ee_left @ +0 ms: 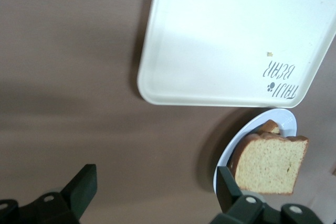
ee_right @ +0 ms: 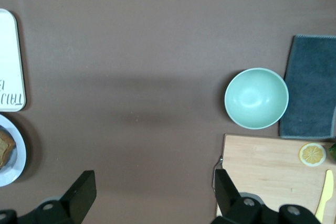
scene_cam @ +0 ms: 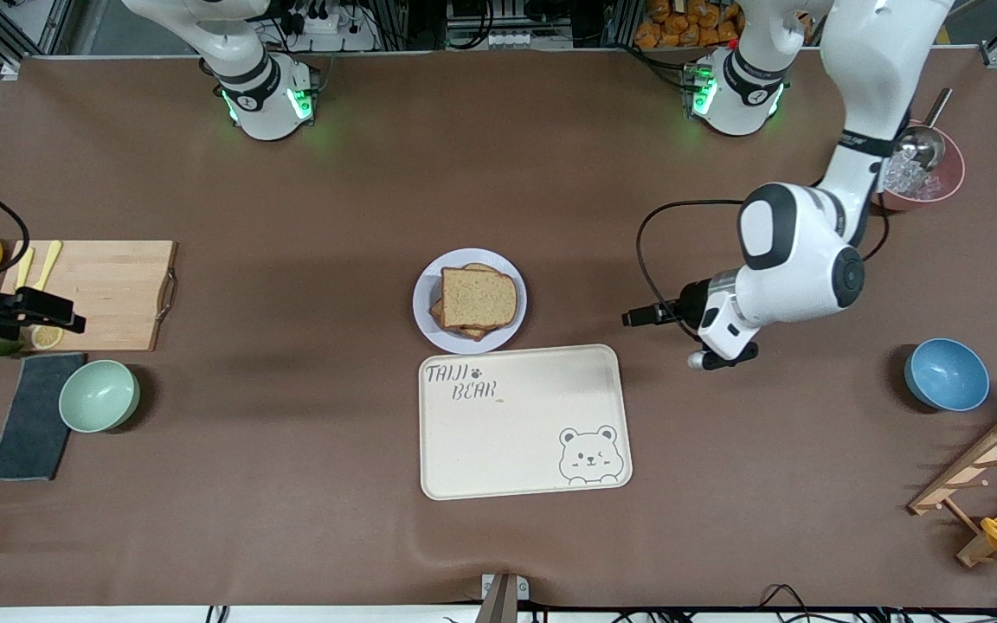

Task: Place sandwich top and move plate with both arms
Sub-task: 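Move the left gripper down to the white plate's rim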

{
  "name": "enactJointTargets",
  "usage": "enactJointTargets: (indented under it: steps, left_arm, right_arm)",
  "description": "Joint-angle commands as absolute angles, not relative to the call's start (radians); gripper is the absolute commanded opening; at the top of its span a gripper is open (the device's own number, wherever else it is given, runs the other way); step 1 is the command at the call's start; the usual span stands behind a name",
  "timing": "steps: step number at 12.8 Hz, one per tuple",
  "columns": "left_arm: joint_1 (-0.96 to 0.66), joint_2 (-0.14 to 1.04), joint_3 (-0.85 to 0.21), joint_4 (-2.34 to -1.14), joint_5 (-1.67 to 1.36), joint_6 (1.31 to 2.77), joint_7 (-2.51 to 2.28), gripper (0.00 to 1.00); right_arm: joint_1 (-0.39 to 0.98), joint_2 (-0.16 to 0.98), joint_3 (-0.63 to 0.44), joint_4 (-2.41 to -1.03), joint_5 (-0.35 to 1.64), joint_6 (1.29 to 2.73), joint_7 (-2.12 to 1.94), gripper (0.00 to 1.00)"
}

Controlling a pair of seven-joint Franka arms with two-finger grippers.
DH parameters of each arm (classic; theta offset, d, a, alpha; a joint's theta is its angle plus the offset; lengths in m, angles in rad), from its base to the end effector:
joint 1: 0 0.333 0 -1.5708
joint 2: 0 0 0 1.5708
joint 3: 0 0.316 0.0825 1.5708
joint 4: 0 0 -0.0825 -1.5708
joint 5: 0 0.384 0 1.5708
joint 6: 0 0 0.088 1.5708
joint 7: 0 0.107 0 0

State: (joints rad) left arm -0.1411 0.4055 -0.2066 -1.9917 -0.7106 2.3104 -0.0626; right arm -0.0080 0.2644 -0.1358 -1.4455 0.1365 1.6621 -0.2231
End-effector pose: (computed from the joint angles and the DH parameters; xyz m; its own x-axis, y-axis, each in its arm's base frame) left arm 0.5648 -0.2143 0.2593 0.9521 0.1663 -0.2566 0.2765 -0.8265 0.4904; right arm 0.6331 -0.0679 0.5356 0.9974 0.0688 -0.0226 0.0660 -0.9920 -0.1073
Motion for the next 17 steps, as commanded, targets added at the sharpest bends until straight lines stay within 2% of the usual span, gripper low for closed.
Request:
enactJointTargets:
  steps: [1, 4, 10, 16, 17]
  left_arm:
    - [-0.138, 0.454, -0.25, -2.029, -0.851, 2.411, 0.095, 1.0]
    - [-0.141, 0.506, -0.296, -2.057, -1.038, 2.511, 0.297, 1.0]
    - [-0.169, 0.615, -0.318, -2.054, -1.521, 2.534, 0.814, 0.73]
    - [-0.17, 0.637, -0.342, -2.042, -1.56, 2.528, 0.865, 0.5]
    - [-0.169, 0.646, -0.359, -2.039, -1.566, 2.528, 0.865, 0.49]
  right_arm:
    - [0.002, 0.181, -0.126, -1.557, 0.114, 1.704, -0.225, 1.0]
    - [0.002, 0.135, -0.126, -1.652, 0.114, 1.776, -0.227, 1.0]
    - [0.005, 0.072, -0.124, -1.741, 0.114, 1.834, -0.227, 1.0]
    - [0.024, 0.003, -0.12, -1.799, 0.114, 1.865, -0.225, 1.0]
    - [0.026, -0.003, -0.12, -1.802, 0.114, 1.867, -0.225, 1.0]
